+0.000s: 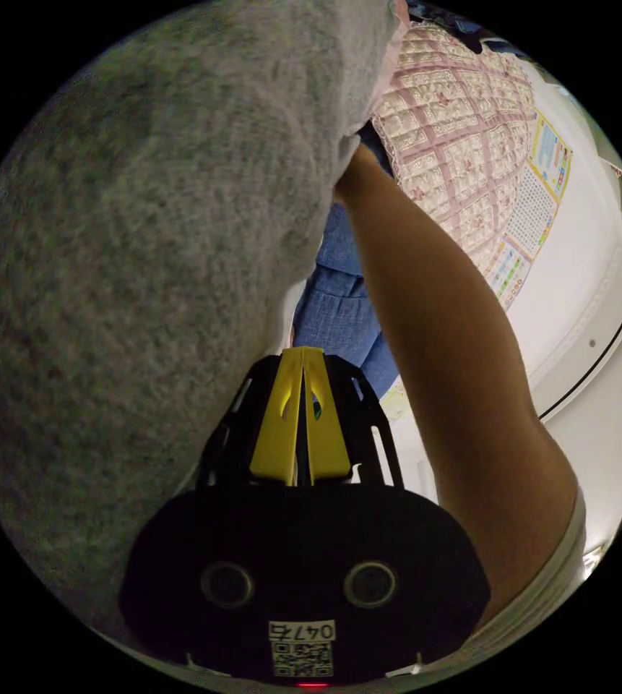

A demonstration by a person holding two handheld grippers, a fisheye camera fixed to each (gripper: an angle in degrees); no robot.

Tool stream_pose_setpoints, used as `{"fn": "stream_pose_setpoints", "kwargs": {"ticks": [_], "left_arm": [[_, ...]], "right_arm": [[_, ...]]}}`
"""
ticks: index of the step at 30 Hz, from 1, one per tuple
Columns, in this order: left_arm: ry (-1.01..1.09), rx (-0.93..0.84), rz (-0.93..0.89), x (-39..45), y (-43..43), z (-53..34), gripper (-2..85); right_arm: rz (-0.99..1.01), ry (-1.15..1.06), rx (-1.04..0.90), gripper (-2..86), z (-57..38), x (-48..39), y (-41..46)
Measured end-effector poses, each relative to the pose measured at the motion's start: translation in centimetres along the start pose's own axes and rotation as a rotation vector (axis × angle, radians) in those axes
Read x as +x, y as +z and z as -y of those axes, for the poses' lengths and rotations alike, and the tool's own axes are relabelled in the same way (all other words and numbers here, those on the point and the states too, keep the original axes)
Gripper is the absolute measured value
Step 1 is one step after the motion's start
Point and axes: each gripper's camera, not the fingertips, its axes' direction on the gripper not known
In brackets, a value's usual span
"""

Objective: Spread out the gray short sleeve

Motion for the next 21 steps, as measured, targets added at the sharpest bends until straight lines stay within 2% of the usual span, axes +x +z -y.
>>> {"fn": "stream_pose_setpoints", "kwargs": {"ticks": [10,21], "left_arm": [[-0.077,0.007,-0.105,-5.8,-2.2,4.1,-1.0],[-0.072,0.012,-0.077,-6.4,-2.1,6.0,-1.0]], "right_arm": [[-0.001,-0.001,0.0,-0.7,0.0,-0.6,0.3],[0.002,0.002,-0.003,-0.7,0.0,-0.9,0.5]]}}
